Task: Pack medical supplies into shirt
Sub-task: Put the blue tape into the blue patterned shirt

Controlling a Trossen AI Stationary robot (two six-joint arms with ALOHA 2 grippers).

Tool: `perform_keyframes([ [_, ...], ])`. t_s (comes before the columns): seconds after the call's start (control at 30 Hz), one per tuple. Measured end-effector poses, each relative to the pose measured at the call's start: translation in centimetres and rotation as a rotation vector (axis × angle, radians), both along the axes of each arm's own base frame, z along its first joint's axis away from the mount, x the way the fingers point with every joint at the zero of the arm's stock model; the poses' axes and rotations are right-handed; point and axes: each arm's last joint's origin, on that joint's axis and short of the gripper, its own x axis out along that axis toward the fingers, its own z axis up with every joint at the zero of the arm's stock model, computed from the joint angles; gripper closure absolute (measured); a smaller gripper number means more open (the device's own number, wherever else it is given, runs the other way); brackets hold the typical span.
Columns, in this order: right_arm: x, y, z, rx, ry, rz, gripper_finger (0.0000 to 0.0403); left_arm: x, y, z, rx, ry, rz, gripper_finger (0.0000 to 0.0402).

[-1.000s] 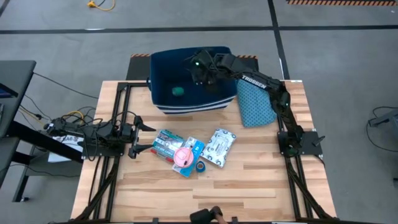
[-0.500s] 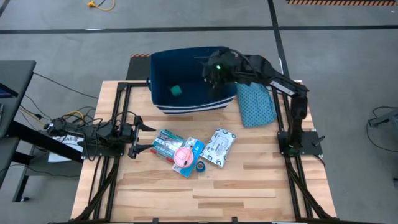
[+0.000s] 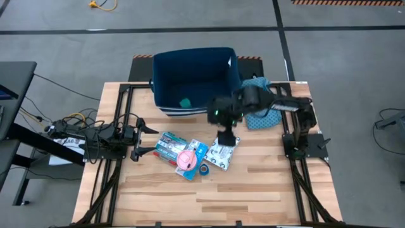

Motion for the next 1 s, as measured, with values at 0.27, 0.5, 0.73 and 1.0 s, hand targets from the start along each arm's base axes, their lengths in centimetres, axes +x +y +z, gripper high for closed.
perform_keyframes([
  [0.27, 2.3, 4.0, -5.4, 0.027, -0.021, 0.04, 0.0127, 0.0, 0.0, 0.0, 0.0, 0.0, 0.0, 0.0068],
  [0.5, 3.1, 6.3, -9.4, 0.041, -0.055, 0.08, 0.0127, 0.0, 0.0, 0.0, 0.0, 0.0, 0.0, 0.0068],
  [0.73, 3.4, 8.0, -12.4, 0.051, -0.096, 0.12, 0.0127, 0.0, 0.0, 0.0, 0.0, 0.001, 0.0, 0.0068],
  [1.0, 3.2, 9.5, -14.5, 0.066, -0.122, 0.135, 0.0127, 0.0, 0.0, 0.0, 0.0, 0.0, 0.0, 0.0068],
])
